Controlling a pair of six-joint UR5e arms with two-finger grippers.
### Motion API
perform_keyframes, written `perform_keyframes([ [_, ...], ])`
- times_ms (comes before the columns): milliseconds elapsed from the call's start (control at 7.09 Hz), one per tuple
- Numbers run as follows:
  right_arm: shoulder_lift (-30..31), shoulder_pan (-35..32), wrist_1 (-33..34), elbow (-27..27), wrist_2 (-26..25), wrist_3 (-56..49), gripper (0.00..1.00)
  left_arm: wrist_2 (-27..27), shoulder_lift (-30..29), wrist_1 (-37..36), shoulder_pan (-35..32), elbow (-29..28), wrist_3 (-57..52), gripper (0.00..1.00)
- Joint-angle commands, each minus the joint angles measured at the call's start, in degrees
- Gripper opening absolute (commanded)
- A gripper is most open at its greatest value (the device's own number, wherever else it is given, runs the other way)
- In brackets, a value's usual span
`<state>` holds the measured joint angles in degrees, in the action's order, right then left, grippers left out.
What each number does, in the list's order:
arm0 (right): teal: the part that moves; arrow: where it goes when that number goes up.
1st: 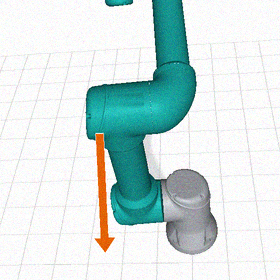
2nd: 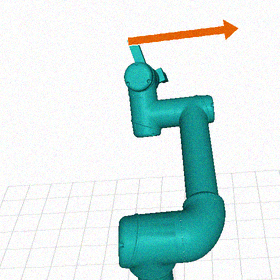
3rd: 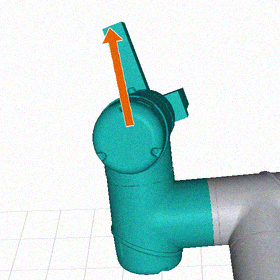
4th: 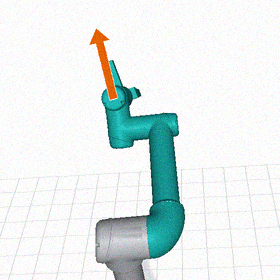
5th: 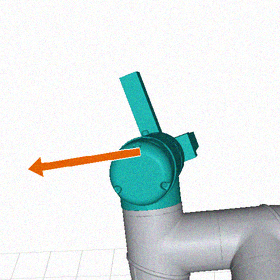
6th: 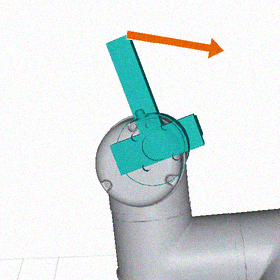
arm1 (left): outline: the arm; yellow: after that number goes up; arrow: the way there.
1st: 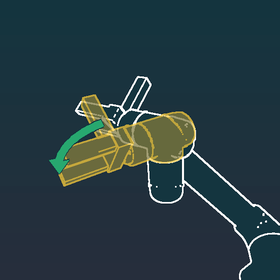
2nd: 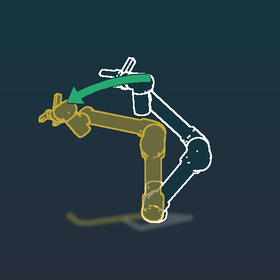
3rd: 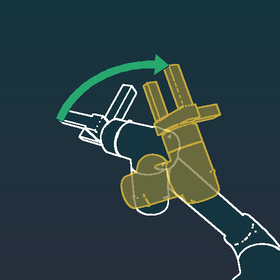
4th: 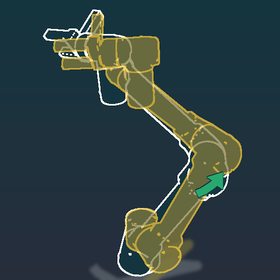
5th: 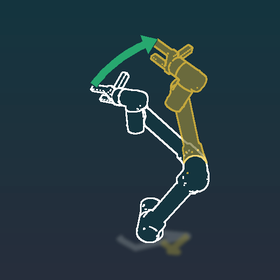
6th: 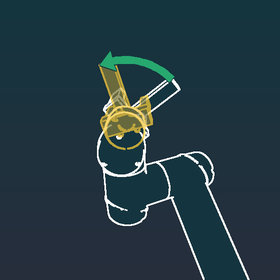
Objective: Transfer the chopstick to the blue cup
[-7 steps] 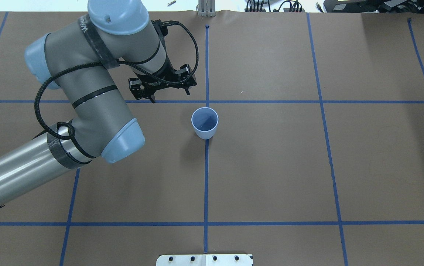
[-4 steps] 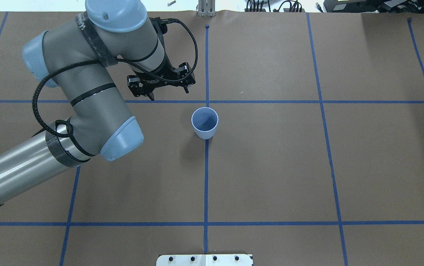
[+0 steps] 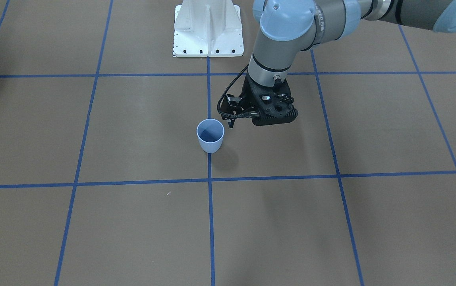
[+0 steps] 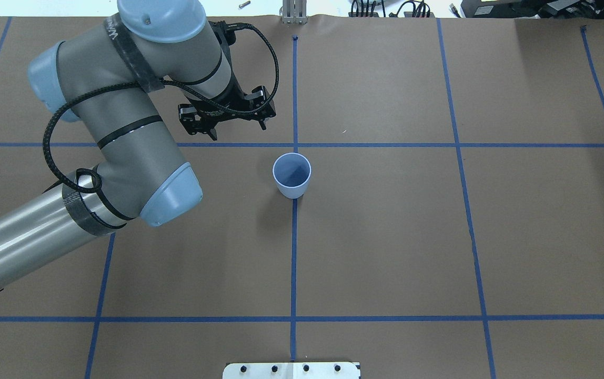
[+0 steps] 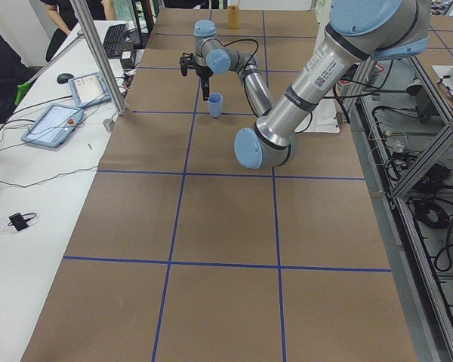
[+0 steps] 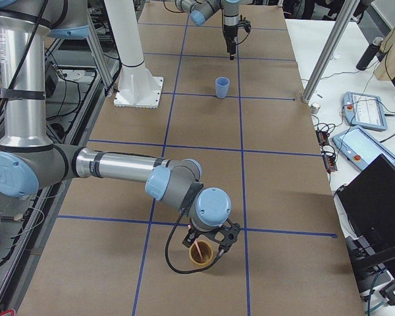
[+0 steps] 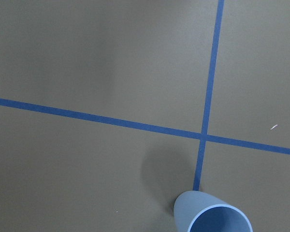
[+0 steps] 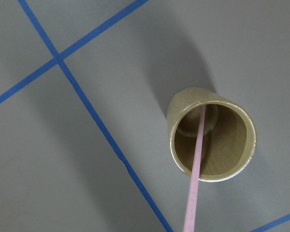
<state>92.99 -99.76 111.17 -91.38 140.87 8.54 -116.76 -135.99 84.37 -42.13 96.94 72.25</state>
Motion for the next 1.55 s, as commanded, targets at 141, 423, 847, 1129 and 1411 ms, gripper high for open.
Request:
perform_keyframes([
  [141, 0.1, 0.5, -4.5, 5.1, 0.5, 1.7, 0.98, 0.1, 0.3, -0.1, 0.0, 0.8, 0.0, 0.98],
  [423, 0.4, 0.6, -5.2, 6.2, 0.9, 1.7, 0.93, 0.0, 0.4, -0.1, 0.0, 1.6, 0.0, 0.98],
  [847, 0.8, 1.4, -5.0, 6.1, 4.0, 1.4, 0.93, 0.1, 2.1, -0.3, -0.1, 3.2, -1.9, 0.98],
  [1129, 2.4, 1.5, -4.9, 5.4, 5.8, 1.4, 0.92, 0.2, 2.5, -0.3, -0.1, 3.4, -2.2, 0.98],
  [1411, 2.9, 1.5, -4.6, 5.0, 7.9, 1.6, 0.55, 0.2, 2.6, -0.3, -0.1, 3.7, -2.2, 0.98],
])
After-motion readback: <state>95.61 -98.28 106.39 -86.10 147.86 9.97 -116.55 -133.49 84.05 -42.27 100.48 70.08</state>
